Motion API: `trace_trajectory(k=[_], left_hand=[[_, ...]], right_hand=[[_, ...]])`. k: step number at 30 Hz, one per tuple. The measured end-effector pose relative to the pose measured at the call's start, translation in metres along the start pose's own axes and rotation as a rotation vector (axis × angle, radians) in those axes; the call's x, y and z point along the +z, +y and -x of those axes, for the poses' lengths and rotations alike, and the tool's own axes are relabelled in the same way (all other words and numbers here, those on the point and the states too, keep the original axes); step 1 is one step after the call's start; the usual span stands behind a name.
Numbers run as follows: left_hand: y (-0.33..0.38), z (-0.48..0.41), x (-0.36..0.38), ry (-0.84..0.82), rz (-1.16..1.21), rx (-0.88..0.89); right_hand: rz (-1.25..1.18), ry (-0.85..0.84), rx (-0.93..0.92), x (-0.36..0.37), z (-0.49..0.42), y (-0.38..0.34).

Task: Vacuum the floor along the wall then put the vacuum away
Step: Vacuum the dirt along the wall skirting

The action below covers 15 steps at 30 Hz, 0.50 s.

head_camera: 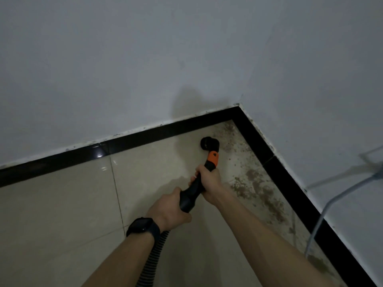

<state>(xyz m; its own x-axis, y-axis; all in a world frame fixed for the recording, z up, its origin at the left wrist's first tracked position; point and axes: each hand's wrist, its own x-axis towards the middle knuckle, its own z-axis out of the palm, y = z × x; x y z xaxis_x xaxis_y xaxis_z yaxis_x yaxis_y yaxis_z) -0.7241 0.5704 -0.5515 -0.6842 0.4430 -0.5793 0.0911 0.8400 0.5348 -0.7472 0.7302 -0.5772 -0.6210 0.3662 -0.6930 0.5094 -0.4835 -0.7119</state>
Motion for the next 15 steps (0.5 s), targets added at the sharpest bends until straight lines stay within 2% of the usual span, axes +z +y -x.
trace_trajectory(k=[5,10,15], left_hand=[[-0.004,-0.014,-0.013,0.019,0.016,-0.025],[0.008,-0.031,-0.016,-0.024,0.072,-0.022],[0.028,-0.044,-0.014,-0.037,-0.013,0.014]], right_hand=[[0.034,-0.003,-0.023,0.019,-0.015,-0.008],[0.093,0.079,-0.072,0.020,-0.028,-0.016],[0.065,0.132,-0.074,-0.001,-0.034,-0.026]])
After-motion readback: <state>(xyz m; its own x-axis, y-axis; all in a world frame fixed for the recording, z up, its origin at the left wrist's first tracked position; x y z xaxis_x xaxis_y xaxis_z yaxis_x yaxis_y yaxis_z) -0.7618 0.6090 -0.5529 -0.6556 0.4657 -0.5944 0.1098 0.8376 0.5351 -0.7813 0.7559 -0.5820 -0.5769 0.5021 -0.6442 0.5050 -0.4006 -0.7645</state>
